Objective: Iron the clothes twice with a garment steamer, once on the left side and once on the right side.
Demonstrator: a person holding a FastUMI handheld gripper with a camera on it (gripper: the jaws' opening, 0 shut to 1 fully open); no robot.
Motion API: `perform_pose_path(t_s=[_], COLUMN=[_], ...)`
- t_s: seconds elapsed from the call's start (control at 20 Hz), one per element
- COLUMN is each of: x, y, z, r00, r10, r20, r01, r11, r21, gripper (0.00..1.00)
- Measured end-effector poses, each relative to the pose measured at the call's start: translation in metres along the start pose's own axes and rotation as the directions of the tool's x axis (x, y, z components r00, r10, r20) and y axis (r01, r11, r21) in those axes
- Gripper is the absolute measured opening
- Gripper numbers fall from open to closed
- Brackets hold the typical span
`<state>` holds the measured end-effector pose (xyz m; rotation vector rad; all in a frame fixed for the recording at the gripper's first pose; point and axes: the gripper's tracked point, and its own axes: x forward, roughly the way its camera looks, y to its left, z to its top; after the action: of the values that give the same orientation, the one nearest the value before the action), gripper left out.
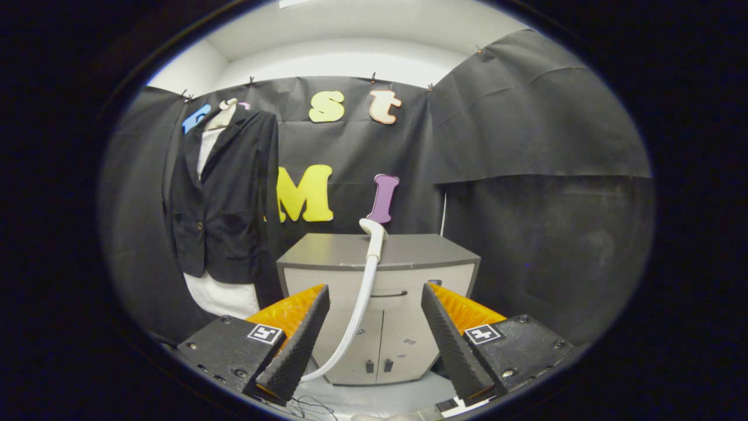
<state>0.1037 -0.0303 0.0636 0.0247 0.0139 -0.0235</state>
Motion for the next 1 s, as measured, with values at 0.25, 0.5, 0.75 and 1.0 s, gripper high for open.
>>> perform_pose_path(t_s=[0.25, 0.5, 0.75, 1.0], x=[0.09, 0.182, 0.26, 0.313], y=[-0.001, -0.001, -0.005, -0.004], z=[0.039, 0.054, 0.035, 0.006], r00=[0.999, 0.996, 0.985, 0.955], r10=[0.036, 0.077, 0.101, 0.155], r20=[-0.002, -0.039, -0.14, -0.254], r01=[-0.036, -0.076, -0.098, -0.14], r11=[0.999, 0.997, 0.995, 0.987], r21=[0.017, 0.02, 0.031, 0.076], gripper=[0.98, 0.98, 0.98, 0.97])
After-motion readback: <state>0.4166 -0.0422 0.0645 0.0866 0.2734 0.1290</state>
